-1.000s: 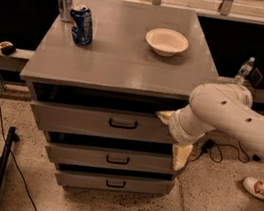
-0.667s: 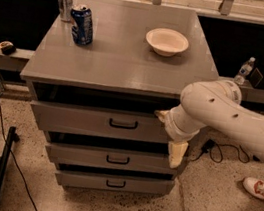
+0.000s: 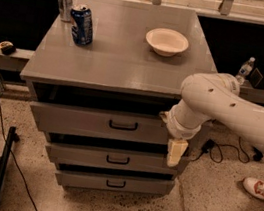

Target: Open top drawer

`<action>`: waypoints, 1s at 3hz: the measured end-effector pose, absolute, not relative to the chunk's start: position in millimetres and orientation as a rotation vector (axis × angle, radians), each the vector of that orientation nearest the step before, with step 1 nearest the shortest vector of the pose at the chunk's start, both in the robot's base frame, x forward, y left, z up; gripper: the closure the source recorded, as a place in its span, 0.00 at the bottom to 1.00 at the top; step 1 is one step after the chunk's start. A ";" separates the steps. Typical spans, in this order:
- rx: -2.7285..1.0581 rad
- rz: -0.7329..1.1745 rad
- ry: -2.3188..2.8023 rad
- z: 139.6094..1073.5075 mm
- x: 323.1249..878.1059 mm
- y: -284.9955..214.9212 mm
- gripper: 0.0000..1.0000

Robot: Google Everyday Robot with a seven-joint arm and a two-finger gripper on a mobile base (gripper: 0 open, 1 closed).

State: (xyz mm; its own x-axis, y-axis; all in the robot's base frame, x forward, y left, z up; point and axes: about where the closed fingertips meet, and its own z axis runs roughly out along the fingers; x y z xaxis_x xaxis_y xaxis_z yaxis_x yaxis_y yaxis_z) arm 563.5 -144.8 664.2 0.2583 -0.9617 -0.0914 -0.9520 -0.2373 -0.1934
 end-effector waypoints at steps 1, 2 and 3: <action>-2.312 -0.010 1.854 662.4 551.5 -152.3 0.13; -2.322 0.011 1.864 665.7 541.7 -154.9 0.11; -2.343 0.028 1.864 670.8 527.0 -158.5 0.10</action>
Offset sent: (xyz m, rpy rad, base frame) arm -0.0737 -0.0314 0.0214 -0.0241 0.1565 -0.0280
